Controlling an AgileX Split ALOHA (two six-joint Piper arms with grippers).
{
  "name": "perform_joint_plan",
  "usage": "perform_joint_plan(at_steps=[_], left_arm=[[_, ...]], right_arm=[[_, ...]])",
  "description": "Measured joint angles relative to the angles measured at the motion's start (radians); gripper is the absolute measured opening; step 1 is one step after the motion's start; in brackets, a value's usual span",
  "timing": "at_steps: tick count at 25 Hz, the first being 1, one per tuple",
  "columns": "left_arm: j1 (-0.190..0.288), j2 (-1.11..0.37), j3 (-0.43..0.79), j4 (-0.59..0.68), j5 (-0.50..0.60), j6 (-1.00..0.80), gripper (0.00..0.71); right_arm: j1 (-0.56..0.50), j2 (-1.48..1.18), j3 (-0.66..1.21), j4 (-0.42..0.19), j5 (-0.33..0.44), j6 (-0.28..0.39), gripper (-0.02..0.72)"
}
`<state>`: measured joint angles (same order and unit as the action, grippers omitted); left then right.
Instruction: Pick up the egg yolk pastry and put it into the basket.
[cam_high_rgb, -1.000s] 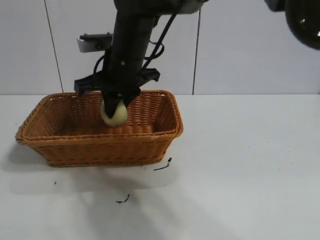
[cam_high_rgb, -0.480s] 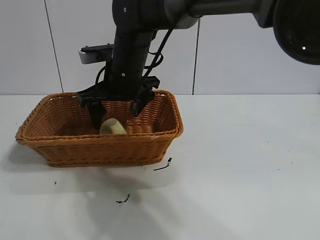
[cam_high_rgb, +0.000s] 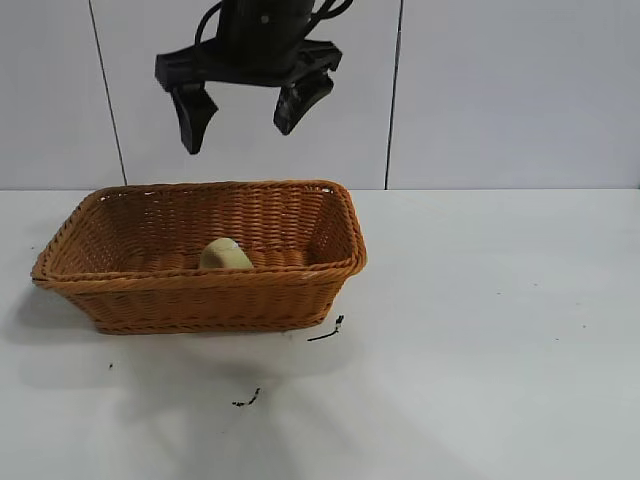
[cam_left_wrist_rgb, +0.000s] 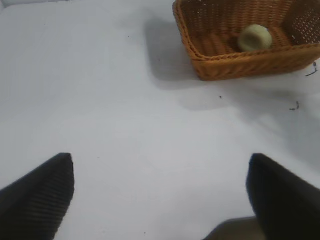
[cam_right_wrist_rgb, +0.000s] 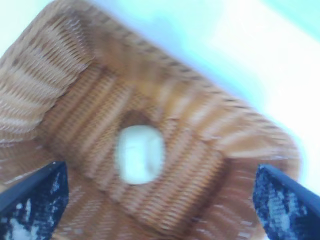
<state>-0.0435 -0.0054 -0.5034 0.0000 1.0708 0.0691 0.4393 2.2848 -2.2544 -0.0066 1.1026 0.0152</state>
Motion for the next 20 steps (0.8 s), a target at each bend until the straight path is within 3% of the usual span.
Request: perform_joint_plan(at_steps=[12,20], left_arm=[[0.000,0.000,0.000,0.000,0.000,0.000,0.696],[0.000,0.000,0.000,0.000,0.000,0.000,0.696]], right_arm=[[-0.358,0.000,0.000,-0.006,0.079,-0.009,0.693],[-0.431,0.000,0.000,-0.007,0.109,-0.007,0.693]])
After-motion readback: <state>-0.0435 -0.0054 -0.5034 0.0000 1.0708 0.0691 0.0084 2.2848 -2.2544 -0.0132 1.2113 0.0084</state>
